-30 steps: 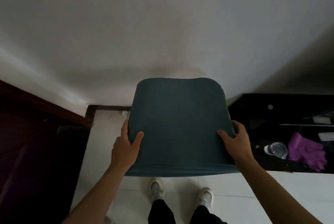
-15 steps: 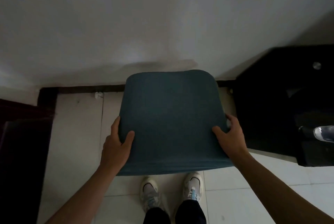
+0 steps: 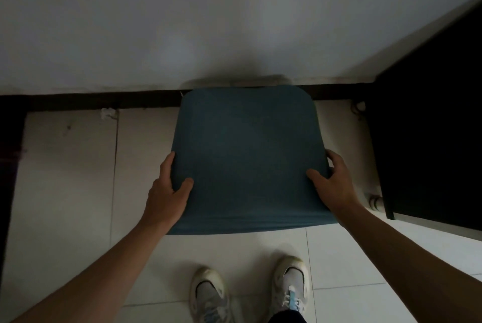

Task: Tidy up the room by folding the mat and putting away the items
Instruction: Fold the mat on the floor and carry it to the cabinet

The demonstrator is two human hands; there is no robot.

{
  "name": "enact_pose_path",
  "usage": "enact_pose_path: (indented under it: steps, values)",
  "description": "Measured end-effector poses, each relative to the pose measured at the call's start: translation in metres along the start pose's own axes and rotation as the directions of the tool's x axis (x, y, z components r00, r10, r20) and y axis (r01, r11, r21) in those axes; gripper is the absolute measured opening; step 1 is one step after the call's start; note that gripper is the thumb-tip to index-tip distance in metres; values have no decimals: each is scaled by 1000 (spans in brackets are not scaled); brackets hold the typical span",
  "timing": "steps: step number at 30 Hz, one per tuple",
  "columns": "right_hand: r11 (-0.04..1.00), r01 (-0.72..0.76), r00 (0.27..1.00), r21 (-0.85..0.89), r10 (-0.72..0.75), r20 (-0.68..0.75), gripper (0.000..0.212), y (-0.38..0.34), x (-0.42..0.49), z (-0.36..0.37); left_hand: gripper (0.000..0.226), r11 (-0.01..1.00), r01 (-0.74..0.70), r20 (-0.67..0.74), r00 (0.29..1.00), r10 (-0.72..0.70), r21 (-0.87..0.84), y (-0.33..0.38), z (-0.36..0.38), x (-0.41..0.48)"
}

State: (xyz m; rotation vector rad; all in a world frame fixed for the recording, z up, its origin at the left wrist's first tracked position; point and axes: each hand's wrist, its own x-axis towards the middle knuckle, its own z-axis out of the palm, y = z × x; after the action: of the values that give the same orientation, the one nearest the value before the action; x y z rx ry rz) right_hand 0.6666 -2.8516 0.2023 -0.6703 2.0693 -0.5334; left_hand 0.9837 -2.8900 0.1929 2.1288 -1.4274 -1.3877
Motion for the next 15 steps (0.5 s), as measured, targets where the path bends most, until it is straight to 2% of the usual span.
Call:
enact_pose_path:
  steps: [7, 15]
  values:
    - [1000, 2, 999, -17, -1, 52, 66, 28, 57, 33, 66, 994, 77, -13, 997, -78, -78, -44, 33, 52]
    - [991, -129, 988, 36, 126, 89, 63, 29, 71, 34, 69, 962, 216, 71, 976, -207, -169, -43, 41, 61]
